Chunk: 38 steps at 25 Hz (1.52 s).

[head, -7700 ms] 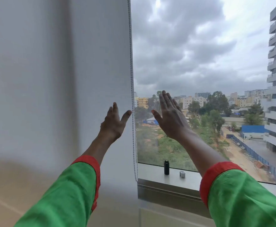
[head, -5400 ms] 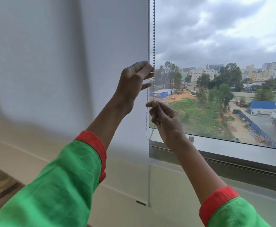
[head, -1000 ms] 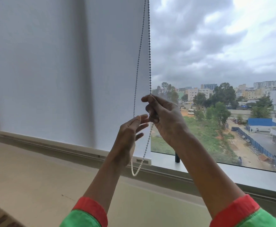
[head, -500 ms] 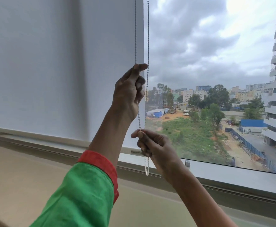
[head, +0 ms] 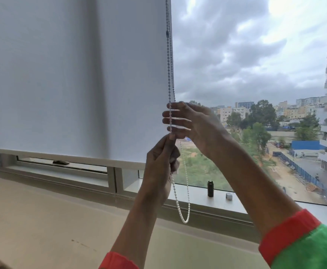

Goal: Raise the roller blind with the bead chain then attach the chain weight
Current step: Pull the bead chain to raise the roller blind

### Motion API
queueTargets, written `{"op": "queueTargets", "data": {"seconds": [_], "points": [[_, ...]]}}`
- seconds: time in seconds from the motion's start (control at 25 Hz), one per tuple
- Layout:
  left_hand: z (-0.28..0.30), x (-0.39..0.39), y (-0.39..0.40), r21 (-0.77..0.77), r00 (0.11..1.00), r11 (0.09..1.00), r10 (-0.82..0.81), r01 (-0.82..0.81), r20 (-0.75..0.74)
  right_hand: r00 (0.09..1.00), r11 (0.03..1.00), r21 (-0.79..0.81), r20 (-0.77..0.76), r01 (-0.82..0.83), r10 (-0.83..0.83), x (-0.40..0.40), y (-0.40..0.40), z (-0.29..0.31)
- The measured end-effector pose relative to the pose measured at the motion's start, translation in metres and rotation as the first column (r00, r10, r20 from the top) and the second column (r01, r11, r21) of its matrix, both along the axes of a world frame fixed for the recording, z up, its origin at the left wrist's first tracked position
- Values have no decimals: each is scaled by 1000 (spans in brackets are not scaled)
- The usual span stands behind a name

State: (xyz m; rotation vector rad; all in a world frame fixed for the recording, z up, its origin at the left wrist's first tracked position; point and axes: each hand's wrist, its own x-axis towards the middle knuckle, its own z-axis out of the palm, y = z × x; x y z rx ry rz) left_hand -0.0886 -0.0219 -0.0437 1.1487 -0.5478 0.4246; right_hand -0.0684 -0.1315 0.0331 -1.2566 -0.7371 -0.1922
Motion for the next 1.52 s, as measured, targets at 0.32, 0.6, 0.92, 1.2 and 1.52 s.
{"op": "queueTargets", "data": {"seconds": [0.32,0.6,0.92,1.2,1.52], "points": [[-21,13,15,243,997,970,26,-9,-67,994,985,162,78,66,-80,-1,22,12],[46,26,39,75,995,994,87,-83,-47,993,989,130,83,70,-81,4,12,-44],[134,10,12,37,999,999,-23,21,49,998,998,62,61,-21,17,7,30,-106],[113,5,5,-108,997,994,24,-16,70,988,977,-145,-24,-155,154,9,7,-104],[32,-3,-20,-140,996,988,-69,61,-51,999,1000,-12,31,-8,9,2,-2,1]]}}
